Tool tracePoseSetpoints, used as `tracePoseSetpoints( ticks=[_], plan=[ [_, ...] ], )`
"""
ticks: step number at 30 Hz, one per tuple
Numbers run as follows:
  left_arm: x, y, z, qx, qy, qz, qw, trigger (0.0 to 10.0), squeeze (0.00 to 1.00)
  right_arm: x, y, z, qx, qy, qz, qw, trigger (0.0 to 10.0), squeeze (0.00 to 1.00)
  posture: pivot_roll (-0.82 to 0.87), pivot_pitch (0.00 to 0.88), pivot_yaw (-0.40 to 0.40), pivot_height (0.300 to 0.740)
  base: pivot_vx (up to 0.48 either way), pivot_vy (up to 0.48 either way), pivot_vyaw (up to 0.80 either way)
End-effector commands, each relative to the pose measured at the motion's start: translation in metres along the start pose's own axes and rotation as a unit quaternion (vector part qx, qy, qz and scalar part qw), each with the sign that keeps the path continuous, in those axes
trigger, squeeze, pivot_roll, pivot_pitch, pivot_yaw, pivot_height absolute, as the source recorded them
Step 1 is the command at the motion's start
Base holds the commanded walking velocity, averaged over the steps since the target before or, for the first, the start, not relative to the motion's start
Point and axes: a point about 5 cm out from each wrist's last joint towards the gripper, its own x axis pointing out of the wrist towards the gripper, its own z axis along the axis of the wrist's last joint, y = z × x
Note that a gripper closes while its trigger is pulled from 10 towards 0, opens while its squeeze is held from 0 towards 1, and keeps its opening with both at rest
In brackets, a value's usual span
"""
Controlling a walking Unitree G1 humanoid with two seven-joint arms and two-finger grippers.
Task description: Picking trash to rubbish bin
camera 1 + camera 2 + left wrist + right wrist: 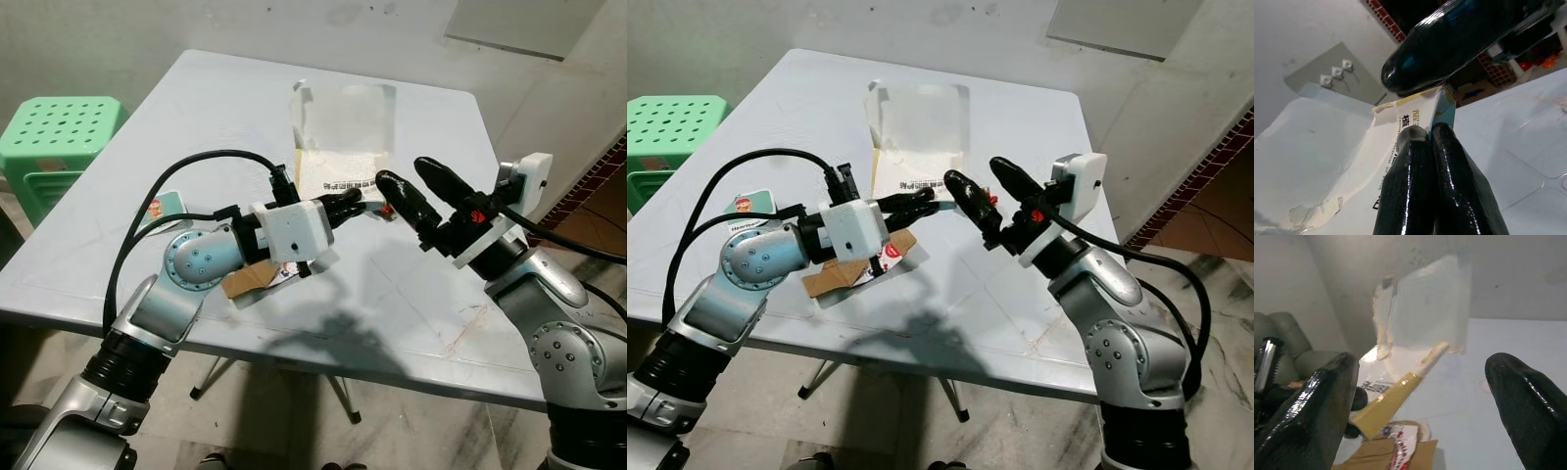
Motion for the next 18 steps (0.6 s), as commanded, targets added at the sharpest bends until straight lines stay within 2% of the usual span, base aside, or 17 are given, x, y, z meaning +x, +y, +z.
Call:
tracePoseSetpoints(
  ticks=[1, 6, 8, 12, 18],
  plan=[
    [0.003, 0.001, 0.011, 0.033, -0.022, -0.022, 0.999, 10.0, 0.0, 0.0, 0.004, 0.009, 0.002, -0.004, 0.02, 1.0, 10.0, 0.0, 0.02, 0.185, -0.115, 0.74, 0.0, 0.0, 0.0],
    [0.004, 0.001, 0.016, 0.048, -0.037, -0.027, 0.998, 10.0, 0.0, -0.001, 0.009, 0.009, 0.034, 0.006, 0.059, 0.998, 10.0, 0.0, 0.02, 0.19, -0.118, 0.74, 0.0, 0.0, 0.0],
    [0.005, 0.0, 0.019, 0.052, -0.045, -0.029, 0.997, 10.0, 0.0, -0.001, 0.015, 0.01, 0.044, 0.018, 0.095, 0.994, 10.0, 0.0, 0.02, 0.192, -0.119, 0.74, 0.0, 0.0, 0.0],
    [0.006, 0.001, 0.024, 0.056, -0.056, -0.027, 0.996, 10.0, 0.0, -0.001, 0.015, 0.017, 0.066, 0.016, 0.113, 0.991, 10.0, 0.0, 0.02, 0.191, -0.123, 0.74, 0.0, 0.0, 0.0],
    [0.006, 0.002, 0.031, 0.062, -0.068, -0.025, 0.995, 10.0, 0.0, -0.002, 0.013, 0.023, 0.072, 0.018, 0.126, 0.989, 10.0, 0.0, 0.02, 0.189, -0.124, 0.74, 0.0, 0.0, 0.0]
  ],
)
